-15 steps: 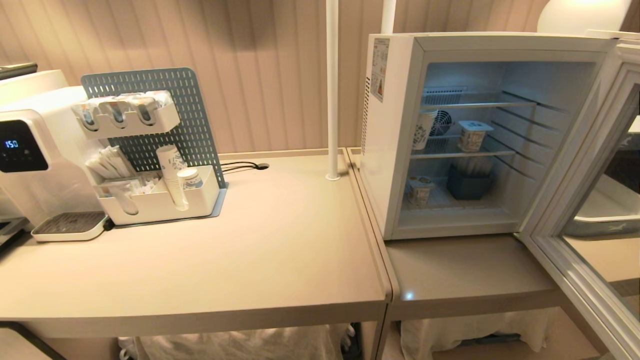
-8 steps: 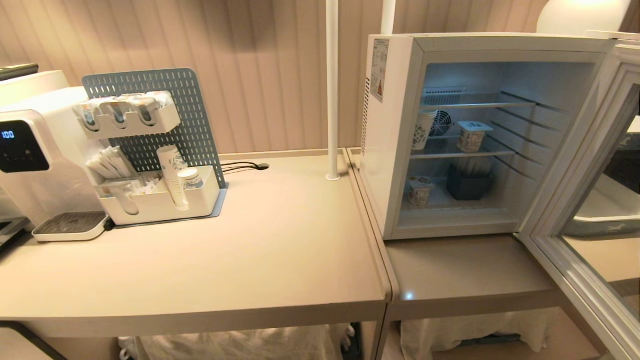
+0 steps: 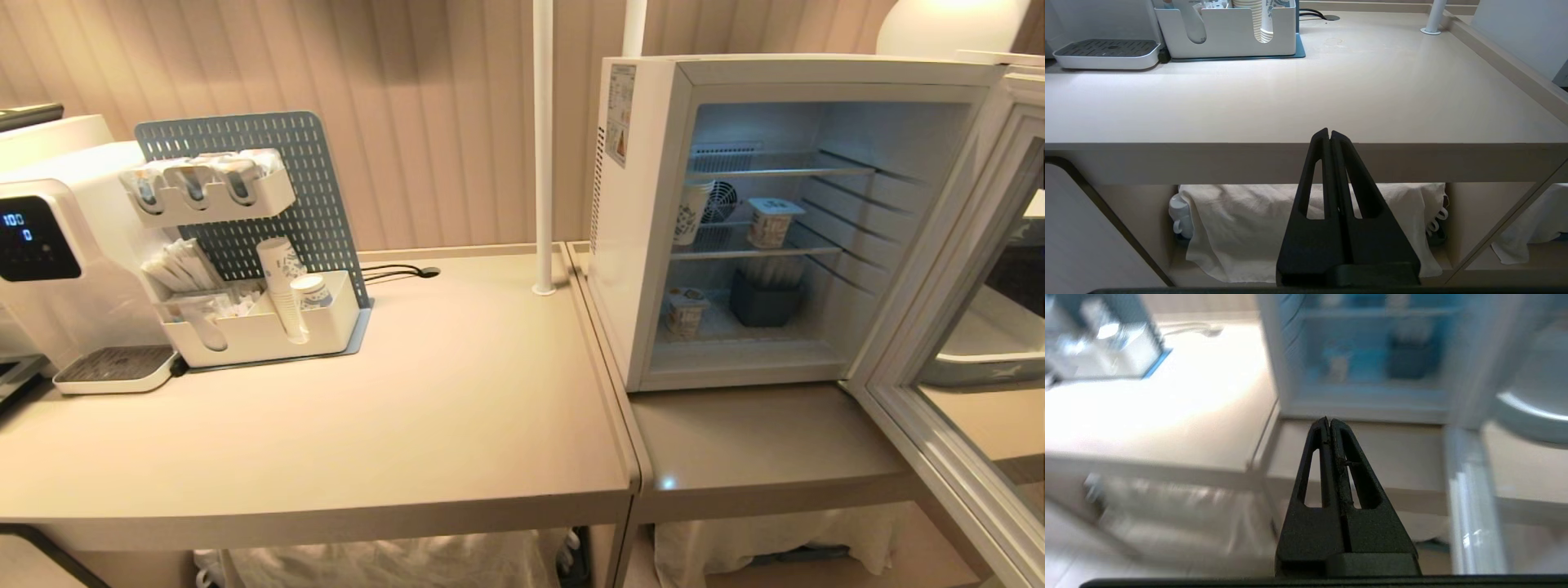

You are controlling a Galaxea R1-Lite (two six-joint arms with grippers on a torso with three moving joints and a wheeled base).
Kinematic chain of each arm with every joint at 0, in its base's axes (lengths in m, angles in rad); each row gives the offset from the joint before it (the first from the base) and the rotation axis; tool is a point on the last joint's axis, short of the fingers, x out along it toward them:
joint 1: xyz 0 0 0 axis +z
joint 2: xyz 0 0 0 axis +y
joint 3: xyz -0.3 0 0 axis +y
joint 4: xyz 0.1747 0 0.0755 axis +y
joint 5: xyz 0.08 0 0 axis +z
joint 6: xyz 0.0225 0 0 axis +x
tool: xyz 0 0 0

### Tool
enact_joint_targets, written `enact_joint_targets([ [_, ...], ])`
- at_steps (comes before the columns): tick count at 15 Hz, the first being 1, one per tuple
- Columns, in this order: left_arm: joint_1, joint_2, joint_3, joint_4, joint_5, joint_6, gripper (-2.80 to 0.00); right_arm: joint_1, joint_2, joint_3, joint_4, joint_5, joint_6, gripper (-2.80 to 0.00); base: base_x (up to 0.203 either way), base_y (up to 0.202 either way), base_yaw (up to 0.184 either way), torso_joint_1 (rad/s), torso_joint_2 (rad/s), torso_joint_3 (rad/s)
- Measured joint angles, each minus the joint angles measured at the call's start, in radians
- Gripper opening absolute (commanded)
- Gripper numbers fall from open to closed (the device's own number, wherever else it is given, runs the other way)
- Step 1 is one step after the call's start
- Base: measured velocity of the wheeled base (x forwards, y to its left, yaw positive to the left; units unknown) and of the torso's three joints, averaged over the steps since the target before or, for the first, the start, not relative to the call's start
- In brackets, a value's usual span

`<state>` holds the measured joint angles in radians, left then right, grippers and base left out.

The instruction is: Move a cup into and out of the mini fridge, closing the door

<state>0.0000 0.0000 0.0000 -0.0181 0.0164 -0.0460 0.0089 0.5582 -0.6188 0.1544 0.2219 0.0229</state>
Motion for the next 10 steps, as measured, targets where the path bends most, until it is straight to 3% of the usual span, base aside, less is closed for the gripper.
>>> enact_joint_targets([
  [1,0.000,0.000,0.000,0.000,0.000,-0.001,-2.80,0.001,0.085,-0.019,-0.011,0.042,-0.009,-2.80,0.000,0.000,0.000,0.000,0.00,0.000],
  [2,0.000,0.000,0.000,0.001,0.000,-0.001,-2.80,0.003,0.168,-0.031,-0.037,0.072,-0.011,0.00,0.000,0.000,0.000,0.000,0.00,0.000],
  [7,0.000,0.000,0.000,0.002,0.000,-0.001,-2.80,0.006,0.543,-0.049,-0.266,0.106,0.020,0.00,0.000,0.000,0.000,0.000,0.00,0.000],
  [10,0.000,0.000,0.000,0.002,0.000,-0.001,-2.80,0.006,0.775,-0.114,-0.409,0.059,0.028,0.00,0.000,0.000,0.000,0.000,0.00,0.000],
])
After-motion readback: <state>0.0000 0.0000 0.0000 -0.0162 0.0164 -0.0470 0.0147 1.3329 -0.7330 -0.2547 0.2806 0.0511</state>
